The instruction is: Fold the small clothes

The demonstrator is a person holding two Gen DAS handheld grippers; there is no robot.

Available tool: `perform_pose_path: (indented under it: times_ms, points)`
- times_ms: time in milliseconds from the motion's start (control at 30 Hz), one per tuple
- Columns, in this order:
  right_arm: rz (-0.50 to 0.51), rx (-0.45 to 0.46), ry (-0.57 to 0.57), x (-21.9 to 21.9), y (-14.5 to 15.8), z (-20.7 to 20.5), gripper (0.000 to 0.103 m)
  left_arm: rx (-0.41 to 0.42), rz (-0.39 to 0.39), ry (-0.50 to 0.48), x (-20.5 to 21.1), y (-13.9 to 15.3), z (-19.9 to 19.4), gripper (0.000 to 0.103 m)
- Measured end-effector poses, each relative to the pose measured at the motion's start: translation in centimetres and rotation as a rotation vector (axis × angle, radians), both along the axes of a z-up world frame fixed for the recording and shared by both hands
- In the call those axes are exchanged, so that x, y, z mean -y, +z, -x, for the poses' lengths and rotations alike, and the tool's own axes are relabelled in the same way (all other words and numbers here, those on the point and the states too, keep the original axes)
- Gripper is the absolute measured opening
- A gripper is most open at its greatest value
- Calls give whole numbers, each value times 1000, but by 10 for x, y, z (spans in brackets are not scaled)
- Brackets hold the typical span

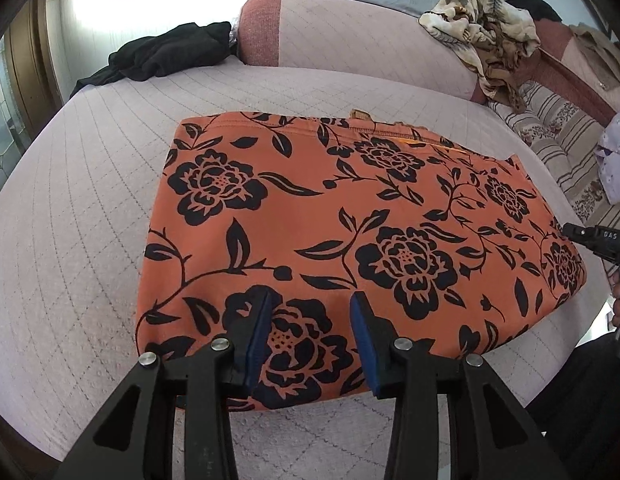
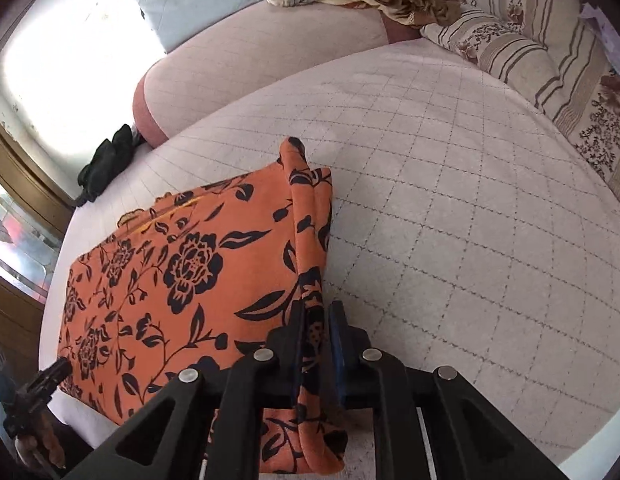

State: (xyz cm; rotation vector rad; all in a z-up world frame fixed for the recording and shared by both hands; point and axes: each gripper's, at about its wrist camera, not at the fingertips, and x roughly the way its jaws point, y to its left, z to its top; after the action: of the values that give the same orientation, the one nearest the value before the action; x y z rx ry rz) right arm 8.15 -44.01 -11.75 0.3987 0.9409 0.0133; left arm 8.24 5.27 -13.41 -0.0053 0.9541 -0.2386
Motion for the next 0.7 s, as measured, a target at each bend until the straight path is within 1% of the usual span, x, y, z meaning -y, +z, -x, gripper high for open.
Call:
perform_pose_path:
  times_ms: [67, 100, 167, 200, 233, 300, 333, 367, 400, 433, 467, 500, 533, 567, 600, 633, 667, 700]
  points:
    - [-1, 40, -23, 2, 15, 11, 16, 18, 16, 2, 0, 6, 2, 41]
    - [-4, 69, -26, 0, 23, 18, 22, 34, 22, 2, 0, 9, 4, 41]
    - [-47, 119, -16, -8, 40, 32, 37, 57, 18, 12, -1, 13, 4, 44]
    - [-80, 135, -5, -13, 46, 37, 68, 51, 15, 22, -3, 11, 3, 49]
    - [-118, 151, 17, -22, 50, 42, 93, 25, 7, 41, -6, 4, 0, 50]
    - [-203, 175, 83, -39, 49, 45, 93, -73, -37, 63, -10, -19, -10, 51]
    - [-230, 154, 110, -46, 41, 42, 93, -51, -35, 56, -11, -21, -9, 52]
    - [-245, 104, 127, -51, 28, 35, 93, -36, -50, 51, -9, -17, -7, 52]
    - [-247, 27, 115, -51, 8, 26, 91, -36, -64, 47, -7, -12, -5, 52]
    - [-252, -48, 47, -44, -12, 22, 87, -24, -55, 38, -5, -6, -1, 52]
    - [-318, -44, -19, -35, -18, 24, 86, 6, -37, 24, -5, 1, 4, 52]
    - [-370, 1, -60, -29, -13, 29, 86, 40, -32, 18, -5, 8, 9, 52]
    - [-369, 48, -85, -27, -1, 37, 88, 76, -36, 18, -4, 15, 14, 53]
    - [-339, 86, -101, -27, 11, 46, 88, 108, -39, 18, -3, 20, 17, 53]
    - [-338, 125, -116, -26, 21, 57, 88, 126, -34, 19, -2, 23, 18, 53]
    - [-372, 158, -127, -26, 27, 70, 89, 134, -19, 22, -2, 26, 17, 53]
    - [-408, 166, -134, -27, 28, 80, 89, 132, 1, 26, 0, 27, 15, 54]
    - [-431, 145, -136, -31, 23, 89, 89, 124, 17, 26, 3, 26, 10, 54]
